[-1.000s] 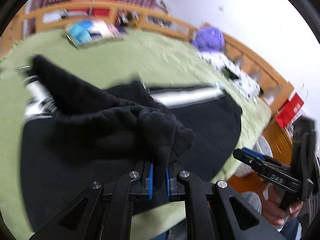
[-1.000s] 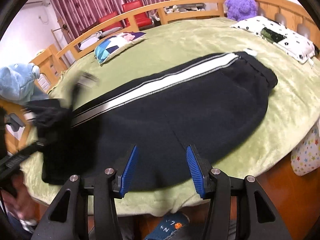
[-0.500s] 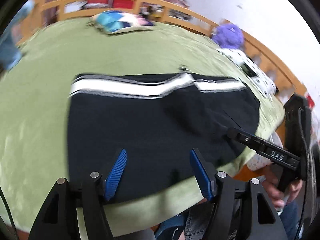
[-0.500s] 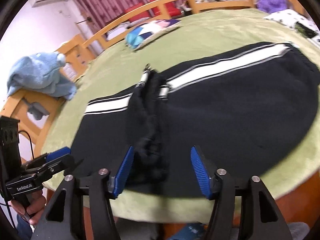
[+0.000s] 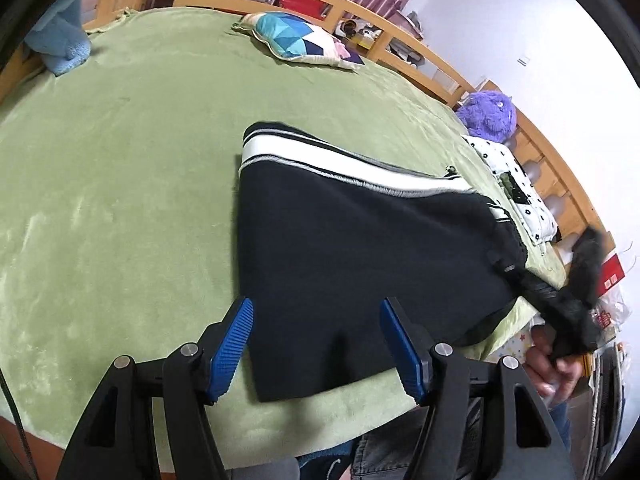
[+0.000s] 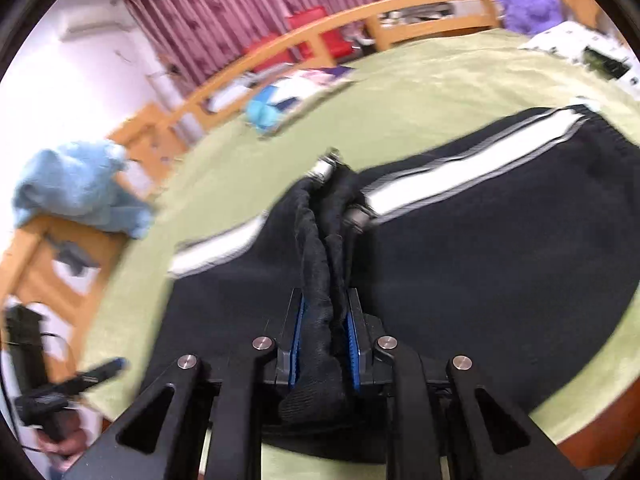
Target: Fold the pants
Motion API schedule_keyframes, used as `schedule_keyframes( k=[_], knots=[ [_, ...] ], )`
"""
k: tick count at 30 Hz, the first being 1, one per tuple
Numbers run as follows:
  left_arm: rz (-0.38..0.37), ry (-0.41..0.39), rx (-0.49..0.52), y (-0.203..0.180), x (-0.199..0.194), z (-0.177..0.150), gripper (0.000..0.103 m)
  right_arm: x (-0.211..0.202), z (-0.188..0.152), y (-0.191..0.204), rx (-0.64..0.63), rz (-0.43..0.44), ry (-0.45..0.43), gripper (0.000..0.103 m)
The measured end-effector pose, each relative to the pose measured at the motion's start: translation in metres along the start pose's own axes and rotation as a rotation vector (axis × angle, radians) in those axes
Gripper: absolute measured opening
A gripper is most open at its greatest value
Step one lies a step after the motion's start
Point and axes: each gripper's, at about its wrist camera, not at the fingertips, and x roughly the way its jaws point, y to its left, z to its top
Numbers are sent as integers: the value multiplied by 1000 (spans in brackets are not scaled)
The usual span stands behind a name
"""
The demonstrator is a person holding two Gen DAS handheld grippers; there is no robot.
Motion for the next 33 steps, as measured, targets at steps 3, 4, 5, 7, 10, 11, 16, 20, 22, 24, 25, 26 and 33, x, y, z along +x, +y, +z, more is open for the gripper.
schedule_keyframes(
  k=[3, 4, 5, 7, 10, 11, 16, 20, 22, 24, 25, 26, 33],
  knots=[
    [18, 6, 10, -4, 9, 2, 64, 30, -17, -6, -46, -42, 137, 29],
    [34, 14, 14, -5, 15, 2, 64, 26, -22, 0, -113, -55, 110, 32],
    [48, 26, 14, -4, 21, 1, 64, 22, -23, 5, -153, -63, 104, 35],
    [87, 53, 12, -2, 32, -4, 64, 10, -24, 9, -187, -57, 106, 50],
    [136, 68, 9, 5, 41, -7, 64, -8, -26, 3, -185, -86, 67, 51],
    [120, 70, -7, 10, 42, -6, 64, -15, -25, -2, -188, -112, 47, 51],
    [133, -3, -42, 25, 35, 6, 63, -53, 2, -71, -43, -252, -117, 54],
    [142, -23, -56, 29, 36, 23, 63, -61, 26, -137, 72, -327, -99, 61],
    [121, -4, -60, 31, 43, 30, 63, -64, 32, -170, 129, -355, -99, 63],
    [108, 13, -57, 31, 50, 34, 63, -60, 41, -196, 186, -375, -100, 66],
    [101, 20, -61, 31, 53, 36, 63, -58, 42, -207, 217, -369, -99, 66],
    [86, 23, -64, 31, 57, 38, 63, -55, 46, -225, 261, -344, -98, 66],
    [67, 71, -41, 31, 88, 55, 63, -17, 64, -284, 401, -202, -76, 67]
  ],
)
